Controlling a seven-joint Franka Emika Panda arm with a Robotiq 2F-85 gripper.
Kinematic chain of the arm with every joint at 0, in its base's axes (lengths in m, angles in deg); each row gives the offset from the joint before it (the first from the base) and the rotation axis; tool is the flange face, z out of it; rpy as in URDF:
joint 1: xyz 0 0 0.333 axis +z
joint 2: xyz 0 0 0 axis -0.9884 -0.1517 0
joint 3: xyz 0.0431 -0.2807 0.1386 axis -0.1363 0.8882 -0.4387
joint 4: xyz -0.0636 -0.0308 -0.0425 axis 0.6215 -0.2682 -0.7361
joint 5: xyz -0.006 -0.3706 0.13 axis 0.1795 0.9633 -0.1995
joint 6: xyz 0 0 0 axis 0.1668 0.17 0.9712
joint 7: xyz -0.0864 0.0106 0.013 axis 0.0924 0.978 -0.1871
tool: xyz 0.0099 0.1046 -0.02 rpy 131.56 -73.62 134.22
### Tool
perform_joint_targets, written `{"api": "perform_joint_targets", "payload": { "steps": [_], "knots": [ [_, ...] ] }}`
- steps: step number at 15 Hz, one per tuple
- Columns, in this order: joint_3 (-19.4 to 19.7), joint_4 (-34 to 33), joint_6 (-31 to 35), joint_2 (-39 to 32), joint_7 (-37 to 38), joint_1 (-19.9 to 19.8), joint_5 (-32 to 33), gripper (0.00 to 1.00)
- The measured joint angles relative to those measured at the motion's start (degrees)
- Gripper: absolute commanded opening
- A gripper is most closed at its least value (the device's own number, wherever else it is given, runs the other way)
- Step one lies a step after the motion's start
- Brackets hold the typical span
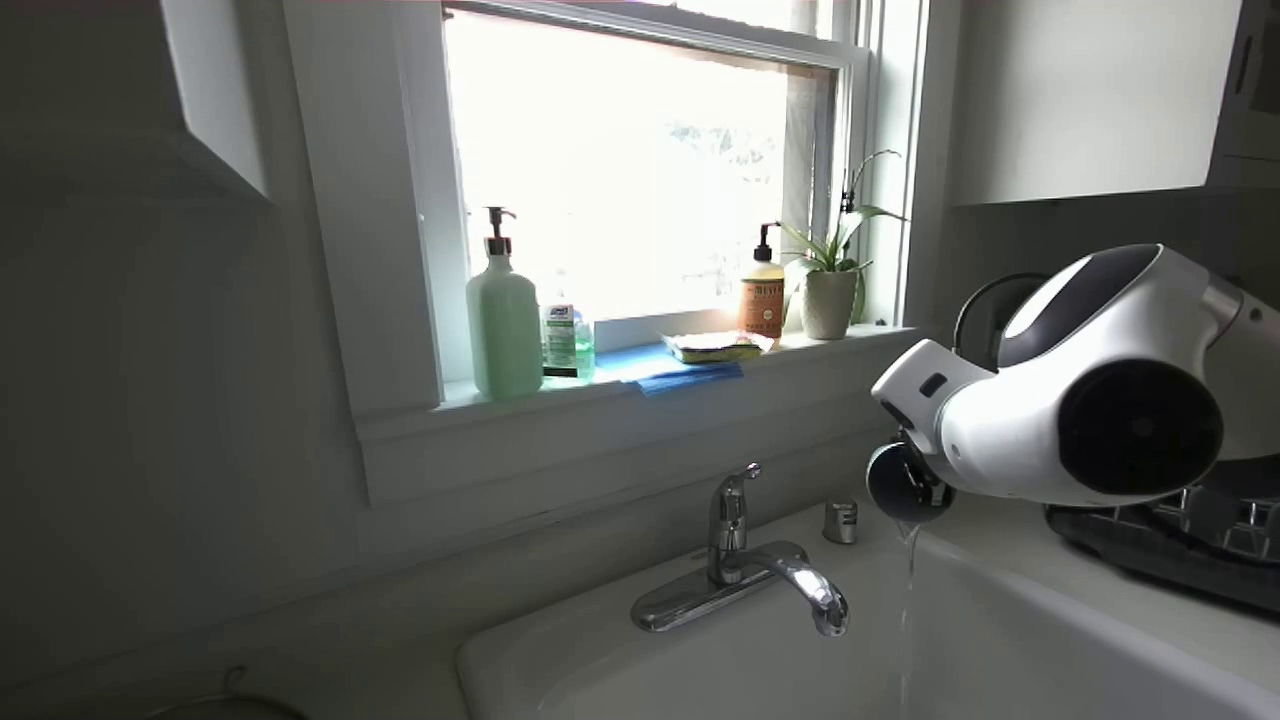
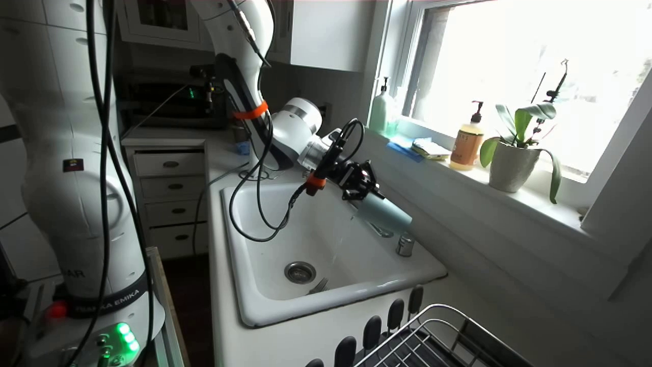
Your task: Pour the liquid from the blue cup into the sink
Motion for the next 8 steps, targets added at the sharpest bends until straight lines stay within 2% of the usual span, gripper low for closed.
{"api": "perform_joint_targets", "payload": {
  "steps": [3, 8],
  "knots": [
    [0.34, -0.18, 1.89, 0.15, -3.02, -0.81, -3.27, 0.01],
    [1.79, -0.82, 10.47, 1.39, -14.02, -3.25, -15.23, 0.01]
  ]
}}
